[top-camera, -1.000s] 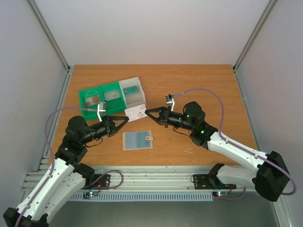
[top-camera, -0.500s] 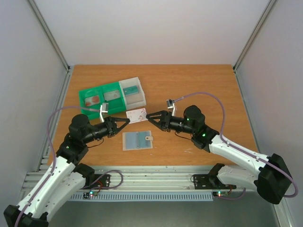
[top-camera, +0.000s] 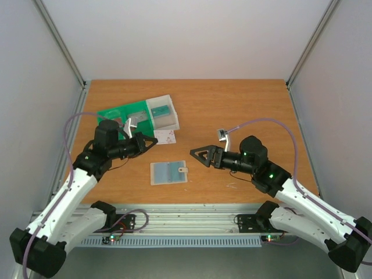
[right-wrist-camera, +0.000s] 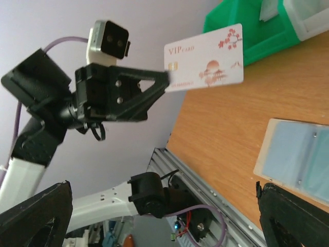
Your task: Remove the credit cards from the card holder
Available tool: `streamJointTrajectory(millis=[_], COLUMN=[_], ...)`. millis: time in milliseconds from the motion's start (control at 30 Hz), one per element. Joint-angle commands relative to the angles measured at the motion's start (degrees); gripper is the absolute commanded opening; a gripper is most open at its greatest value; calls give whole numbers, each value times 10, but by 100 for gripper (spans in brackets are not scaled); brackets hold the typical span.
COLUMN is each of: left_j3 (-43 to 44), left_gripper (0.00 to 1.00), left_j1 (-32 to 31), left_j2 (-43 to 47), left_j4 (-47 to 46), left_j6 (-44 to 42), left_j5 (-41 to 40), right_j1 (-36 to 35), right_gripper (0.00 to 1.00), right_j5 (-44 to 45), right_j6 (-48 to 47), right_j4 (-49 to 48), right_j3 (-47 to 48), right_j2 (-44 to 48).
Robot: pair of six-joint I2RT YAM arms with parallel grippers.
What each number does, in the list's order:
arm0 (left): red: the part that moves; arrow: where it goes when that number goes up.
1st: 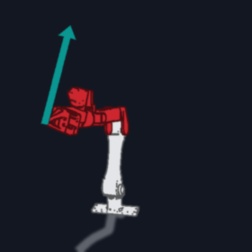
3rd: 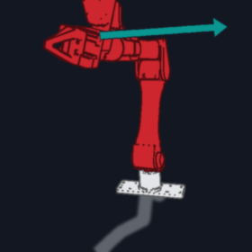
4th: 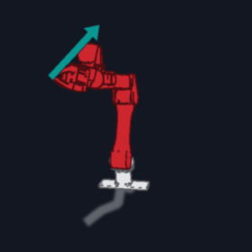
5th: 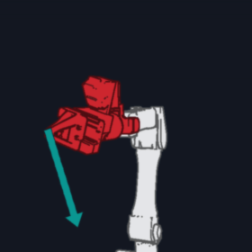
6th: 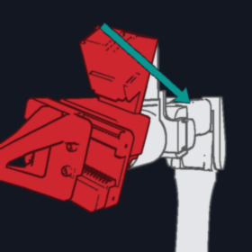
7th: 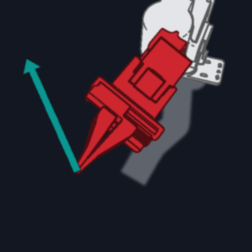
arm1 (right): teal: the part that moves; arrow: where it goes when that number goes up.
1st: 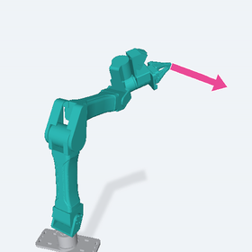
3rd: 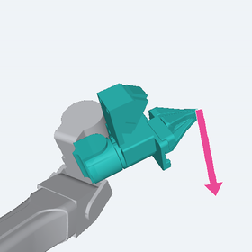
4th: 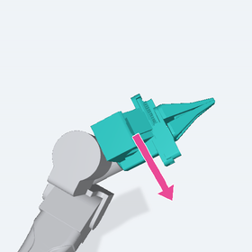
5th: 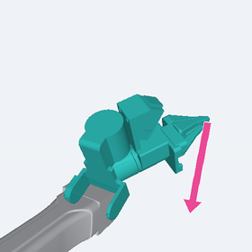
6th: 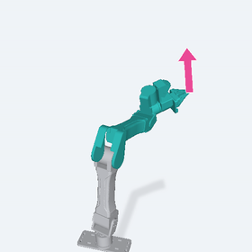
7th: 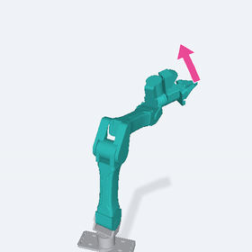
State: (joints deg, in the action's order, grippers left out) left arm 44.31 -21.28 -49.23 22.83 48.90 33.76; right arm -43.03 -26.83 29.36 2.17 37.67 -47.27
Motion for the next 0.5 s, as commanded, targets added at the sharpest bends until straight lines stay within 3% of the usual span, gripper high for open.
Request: streamJointTrajectory(millis=[0, 467], left_j3=[49, 180], left_gripper=[0, 1], left_j1=[46, 193], left_j2=[-46, -233], left_j4=[68, 140], left_j6=[-78, -186], left_j5=[-20, -64], right_j1=[0, 0], right_gripper=[98, 98], right_j5=[25, 26], right_j6=[-57, -93], right_j4=[89, 155], right_j3=[28, 52], right_j2=[34, 54])
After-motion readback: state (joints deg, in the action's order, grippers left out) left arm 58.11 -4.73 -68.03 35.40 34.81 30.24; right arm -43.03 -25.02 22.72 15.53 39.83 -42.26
